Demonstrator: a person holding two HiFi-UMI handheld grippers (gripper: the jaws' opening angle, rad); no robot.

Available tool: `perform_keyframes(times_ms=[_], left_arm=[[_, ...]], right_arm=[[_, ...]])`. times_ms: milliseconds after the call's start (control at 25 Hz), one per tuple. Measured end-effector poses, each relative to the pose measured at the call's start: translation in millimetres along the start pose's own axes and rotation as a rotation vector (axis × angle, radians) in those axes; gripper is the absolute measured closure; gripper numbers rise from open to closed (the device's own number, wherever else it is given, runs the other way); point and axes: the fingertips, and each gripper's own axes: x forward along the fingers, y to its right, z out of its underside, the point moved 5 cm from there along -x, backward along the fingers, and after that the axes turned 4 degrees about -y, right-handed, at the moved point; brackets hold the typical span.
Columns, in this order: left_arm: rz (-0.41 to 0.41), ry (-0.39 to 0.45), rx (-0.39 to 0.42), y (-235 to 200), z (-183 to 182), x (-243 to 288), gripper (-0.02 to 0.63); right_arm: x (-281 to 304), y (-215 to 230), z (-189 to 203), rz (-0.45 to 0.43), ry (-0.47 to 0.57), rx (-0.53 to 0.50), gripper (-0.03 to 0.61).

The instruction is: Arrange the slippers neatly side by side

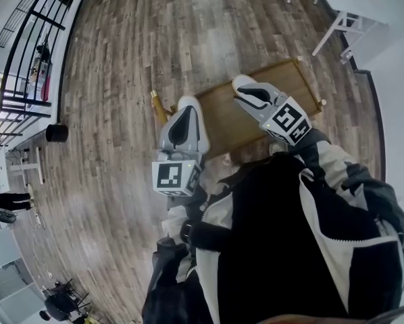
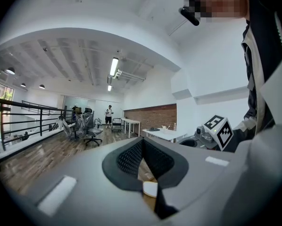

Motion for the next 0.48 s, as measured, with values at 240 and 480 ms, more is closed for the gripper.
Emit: perform_keyframes(times_ms=[240, 480], left_arm=[[0.031, 0.005, -0.071, -3.0, 6.3, 2.2, 0.597], [0.057, -0.010, -0.108, 1.3, 14.3, 9.1, 0.597]], right_arm=[[20.7, 21.5, 57.0, 0.064, -0.166, 0.040, 0.438], [42.4, 53.4, 134.1, 0.085, -0.406, 0.094, 0.373]])
